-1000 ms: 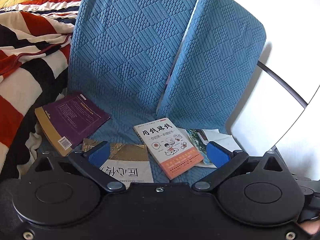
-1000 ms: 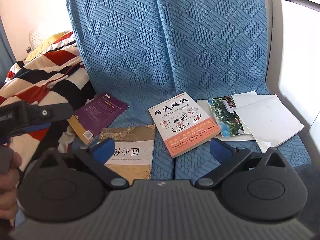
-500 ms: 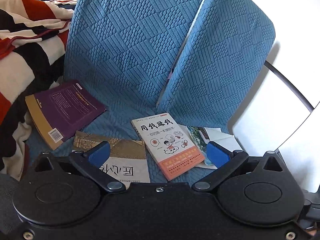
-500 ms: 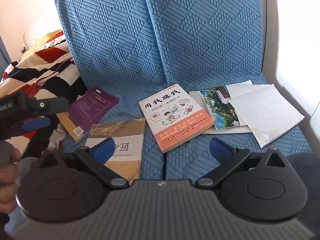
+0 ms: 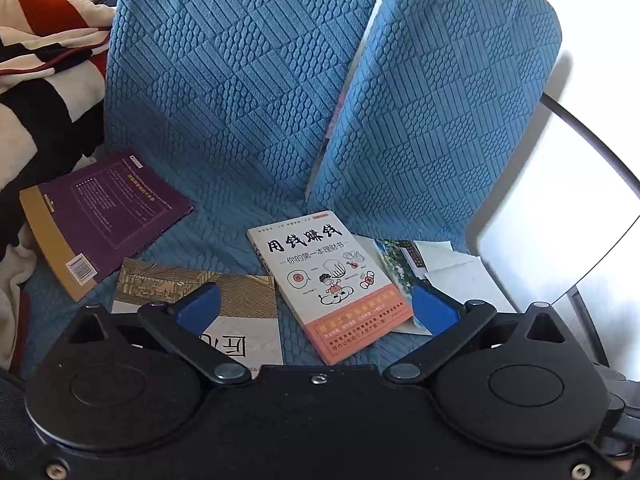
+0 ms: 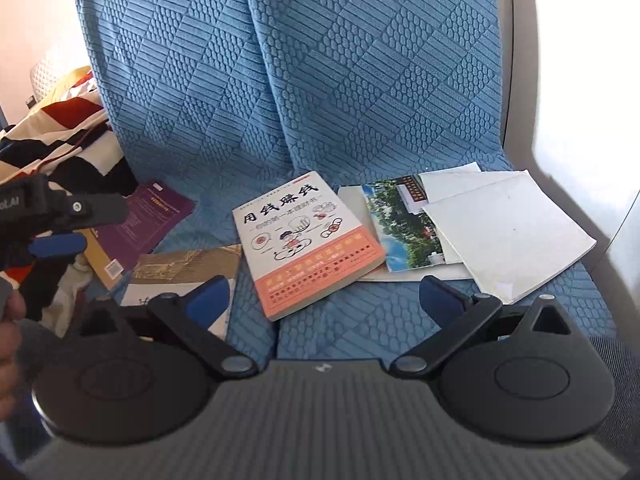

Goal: Organize objects

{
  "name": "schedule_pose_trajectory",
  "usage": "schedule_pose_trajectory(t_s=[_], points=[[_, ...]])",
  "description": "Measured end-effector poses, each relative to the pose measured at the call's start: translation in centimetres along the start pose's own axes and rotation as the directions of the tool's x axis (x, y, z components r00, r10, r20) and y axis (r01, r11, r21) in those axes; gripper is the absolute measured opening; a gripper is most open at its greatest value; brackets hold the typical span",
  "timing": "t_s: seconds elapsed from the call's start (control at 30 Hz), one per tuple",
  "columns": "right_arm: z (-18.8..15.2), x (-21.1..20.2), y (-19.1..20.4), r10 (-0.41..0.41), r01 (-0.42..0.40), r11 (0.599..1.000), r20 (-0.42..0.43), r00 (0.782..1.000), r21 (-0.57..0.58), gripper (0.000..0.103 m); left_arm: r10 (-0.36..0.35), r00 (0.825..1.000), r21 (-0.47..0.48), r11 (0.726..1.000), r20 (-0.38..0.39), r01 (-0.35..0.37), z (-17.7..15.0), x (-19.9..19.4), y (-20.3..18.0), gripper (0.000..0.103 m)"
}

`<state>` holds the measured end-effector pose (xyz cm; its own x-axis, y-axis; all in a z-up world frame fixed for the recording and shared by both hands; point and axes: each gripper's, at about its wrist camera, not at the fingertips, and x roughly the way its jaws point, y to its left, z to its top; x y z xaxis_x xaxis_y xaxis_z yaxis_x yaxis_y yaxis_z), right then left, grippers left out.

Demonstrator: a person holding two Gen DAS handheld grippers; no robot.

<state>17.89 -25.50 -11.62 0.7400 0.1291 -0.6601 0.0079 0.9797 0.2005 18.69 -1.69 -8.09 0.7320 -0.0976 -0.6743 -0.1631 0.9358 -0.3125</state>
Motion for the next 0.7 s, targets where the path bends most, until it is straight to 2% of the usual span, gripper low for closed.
schedule_pose_trajectory(t_s=[0.17, 0.33, 0.5, 0.57, 0.7], points=[[0.2, 0.5, -1.7, -0.001, -0.001, 1.000, 0.046, 0.999, 0.028, 0.103, 0.003, 1.000, -0.012, 1.000, -0.017, -0.003, 0.1, 1.1, -1.1, 0.102], [0.7, 1.0, -2.9, 0.012, -0.014, 1.000, 0.088, 0.996, 0.020, 0.103, 0.039, 0.999, -0.003, 0.999, -0.030, -0.039, 0.1, 2.7, -2.7, 0.102], [0.3, 2.2, -6.0, 0.038, -0.056, 0.991, 0.147, 0.988, 0.121, 0.103, 0.062, 0.996, 0.025, 0.998, -0.059, -0.061, -0.6, 5.2, -4.5, 0.102], [0.2, 2.8, -6.7, 0.010, -0.030, 0.991, 0.152, 0.988, 0.130, 0.103, 0.056, 0.996, 0.023, 0.998, -0.070, -0.054, -1.0, 6.2, -4.8, 0.102], [0.2, 4.0, -7.6, 0.018, -0.045, 0.987, 0.168, 0.986, 0.156, 0.103, 0.027, 0.994, -0.031, 0.999, -0.105, -0.031, -1.4, 8.2, -4.4, 0.099]])
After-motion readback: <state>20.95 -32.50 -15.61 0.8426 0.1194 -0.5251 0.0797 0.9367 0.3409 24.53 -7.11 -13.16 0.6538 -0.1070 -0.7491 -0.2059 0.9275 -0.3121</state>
